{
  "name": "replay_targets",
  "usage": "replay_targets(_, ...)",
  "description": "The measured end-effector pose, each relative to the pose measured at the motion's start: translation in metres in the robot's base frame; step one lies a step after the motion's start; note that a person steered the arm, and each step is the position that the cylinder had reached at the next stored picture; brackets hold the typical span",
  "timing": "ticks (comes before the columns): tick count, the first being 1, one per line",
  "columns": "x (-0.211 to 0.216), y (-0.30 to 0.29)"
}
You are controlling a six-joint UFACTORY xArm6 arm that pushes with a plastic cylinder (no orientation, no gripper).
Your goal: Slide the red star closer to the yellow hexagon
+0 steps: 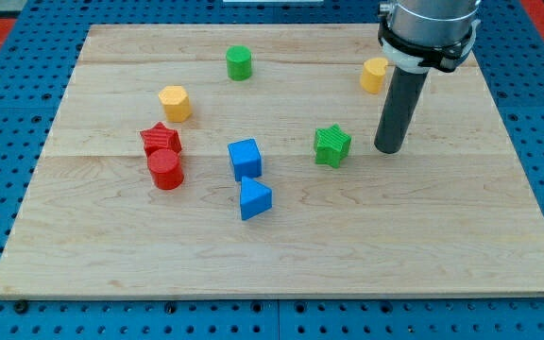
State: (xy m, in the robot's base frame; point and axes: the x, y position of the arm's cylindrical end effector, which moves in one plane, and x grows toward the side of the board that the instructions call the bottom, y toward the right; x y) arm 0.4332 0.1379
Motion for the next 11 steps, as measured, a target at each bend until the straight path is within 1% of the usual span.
replay_targets(1,0.0,0.0)
replay_targets(2,-0.026,0.025)
replay_targets(3,-0.068,0.088)
replay_targets(4,-0.119,0.15)
replay_targets(5,-0.18,0.162)
replay_targets(7,-0.196,-0.038)
replay_targets(8,-0.202,-0.174)
replay_targets(9,-0.195,-0.293)
replay_targets(10,-0.148,-0.256)
replay_targets(11,-0.149,-0.193)
